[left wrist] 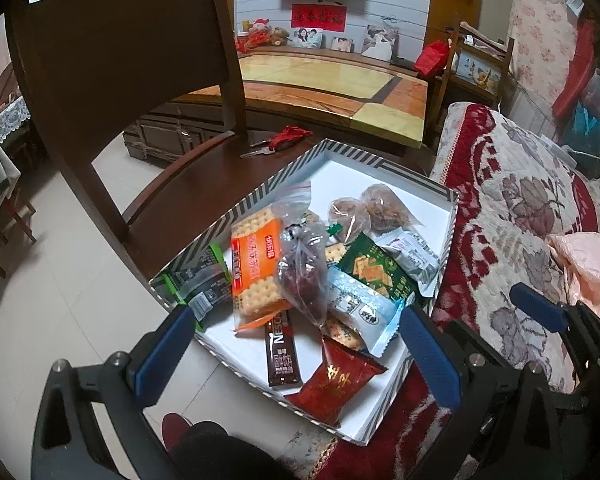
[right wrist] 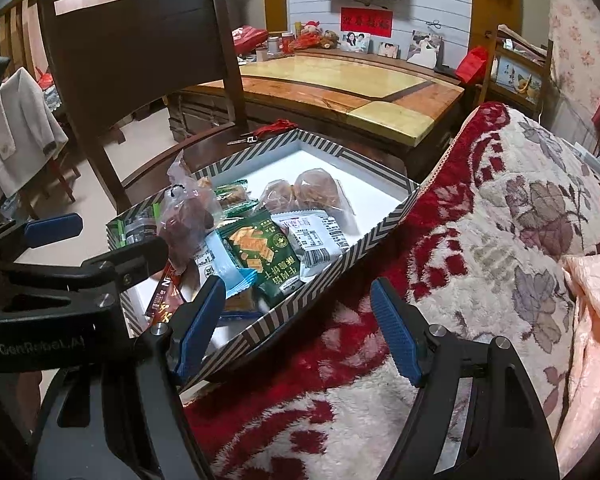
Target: Organize snacks
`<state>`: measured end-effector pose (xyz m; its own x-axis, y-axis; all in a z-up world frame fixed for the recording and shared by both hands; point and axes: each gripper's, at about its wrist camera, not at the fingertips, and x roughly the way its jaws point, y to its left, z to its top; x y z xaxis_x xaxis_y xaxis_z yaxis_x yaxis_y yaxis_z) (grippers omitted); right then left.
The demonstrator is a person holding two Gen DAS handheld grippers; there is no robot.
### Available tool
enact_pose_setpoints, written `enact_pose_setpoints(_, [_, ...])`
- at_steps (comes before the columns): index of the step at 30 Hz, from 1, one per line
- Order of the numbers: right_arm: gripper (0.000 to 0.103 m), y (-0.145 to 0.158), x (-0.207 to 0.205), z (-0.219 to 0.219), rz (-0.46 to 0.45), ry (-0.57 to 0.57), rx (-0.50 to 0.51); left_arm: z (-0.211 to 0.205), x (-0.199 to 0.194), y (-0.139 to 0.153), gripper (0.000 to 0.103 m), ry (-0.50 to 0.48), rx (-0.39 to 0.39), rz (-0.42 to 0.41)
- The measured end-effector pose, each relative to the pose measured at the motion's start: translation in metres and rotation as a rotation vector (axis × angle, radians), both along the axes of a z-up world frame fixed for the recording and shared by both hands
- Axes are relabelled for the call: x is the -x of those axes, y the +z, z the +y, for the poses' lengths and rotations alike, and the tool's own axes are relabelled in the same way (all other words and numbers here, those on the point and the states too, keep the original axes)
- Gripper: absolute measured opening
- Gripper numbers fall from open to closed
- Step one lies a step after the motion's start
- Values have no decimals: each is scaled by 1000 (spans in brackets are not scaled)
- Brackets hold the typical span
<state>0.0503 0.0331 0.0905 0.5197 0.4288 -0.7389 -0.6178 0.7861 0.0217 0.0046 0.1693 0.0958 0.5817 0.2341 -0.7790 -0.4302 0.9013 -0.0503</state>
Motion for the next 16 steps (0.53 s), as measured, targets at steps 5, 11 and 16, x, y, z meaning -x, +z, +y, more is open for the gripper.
enact_pose_setpoints(5, [75, -1, 0, -1, 5, -3, -3, 2, 0, 1, 103, 9, -5, -18])
enact_pose_setpoints(11, [75, -2, 1, 0, 8, -1, -4, 4, 1, 1, 103, 17, -11, -37])
enact_pose_setpoints(16, [75, -2, 1, -1, 7, -4, -9, 4, 1, 2, 103, 21, -18, -44])
